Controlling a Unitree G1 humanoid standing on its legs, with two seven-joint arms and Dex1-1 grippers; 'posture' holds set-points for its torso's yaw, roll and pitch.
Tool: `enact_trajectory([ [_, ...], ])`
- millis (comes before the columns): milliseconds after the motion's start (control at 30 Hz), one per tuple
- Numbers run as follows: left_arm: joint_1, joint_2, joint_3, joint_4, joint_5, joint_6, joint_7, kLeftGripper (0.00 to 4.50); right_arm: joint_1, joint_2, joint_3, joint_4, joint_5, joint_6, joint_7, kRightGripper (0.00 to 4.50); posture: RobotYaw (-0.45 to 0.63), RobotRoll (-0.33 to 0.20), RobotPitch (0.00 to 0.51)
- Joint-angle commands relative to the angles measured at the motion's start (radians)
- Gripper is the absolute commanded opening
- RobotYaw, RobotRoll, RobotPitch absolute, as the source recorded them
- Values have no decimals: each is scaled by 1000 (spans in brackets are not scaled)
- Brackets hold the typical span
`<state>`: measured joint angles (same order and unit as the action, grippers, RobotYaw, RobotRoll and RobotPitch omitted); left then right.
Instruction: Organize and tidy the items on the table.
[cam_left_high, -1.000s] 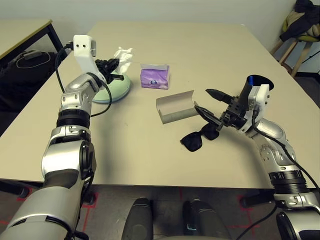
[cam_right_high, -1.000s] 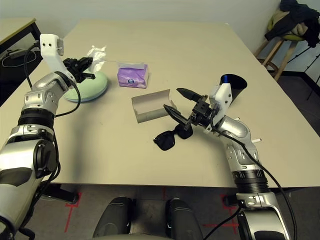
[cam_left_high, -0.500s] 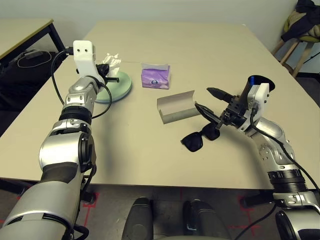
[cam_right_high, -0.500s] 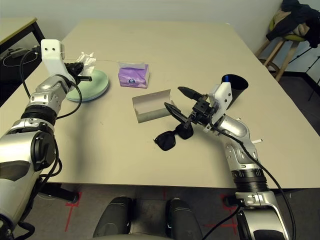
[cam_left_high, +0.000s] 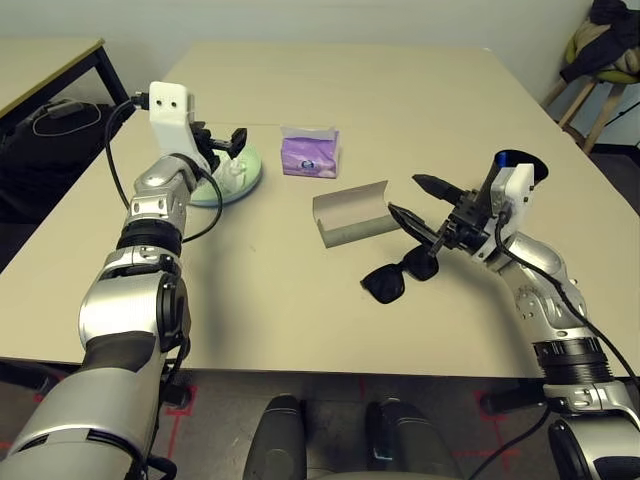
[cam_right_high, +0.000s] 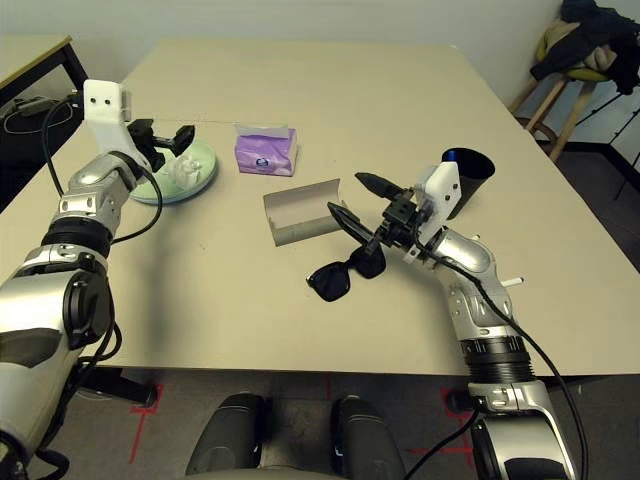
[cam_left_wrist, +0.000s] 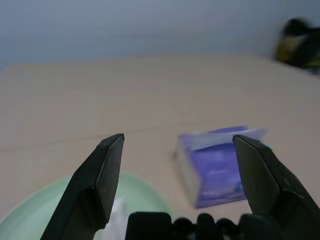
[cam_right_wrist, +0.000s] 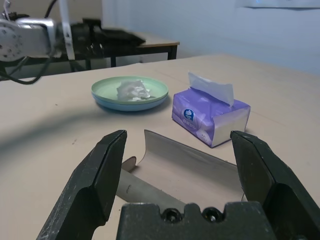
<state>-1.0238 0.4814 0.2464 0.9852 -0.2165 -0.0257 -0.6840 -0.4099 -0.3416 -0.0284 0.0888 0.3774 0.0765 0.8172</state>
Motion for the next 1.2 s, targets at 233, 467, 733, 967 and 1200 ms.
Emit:
enact_trajectory([
  [233,208,5,-12,-398,-188,248,-271,4479,-51,-31,27,-41,-33,88,-32,4500,222,0,62],
  [467,345,9,-94,-546,-197,239,-427,4479,-66,-68,46,-86,-54,199,-54,4500,226,0,80],
  [733,400,32,-206,-500,-120,96,-583,4479,-103,-116,59,-126,-52,282,-40,4500,220,0,107],
  [967,428,65,-269,-510,-121,33,-757,4479,-149,-258,143,-158,-100,377,70,4500,200,0,134],
  [1200,474,54,-309,-552,-121,1,-828,4479,-227,-372,247,-193,-169,448,183,4500,188,0,152],
])
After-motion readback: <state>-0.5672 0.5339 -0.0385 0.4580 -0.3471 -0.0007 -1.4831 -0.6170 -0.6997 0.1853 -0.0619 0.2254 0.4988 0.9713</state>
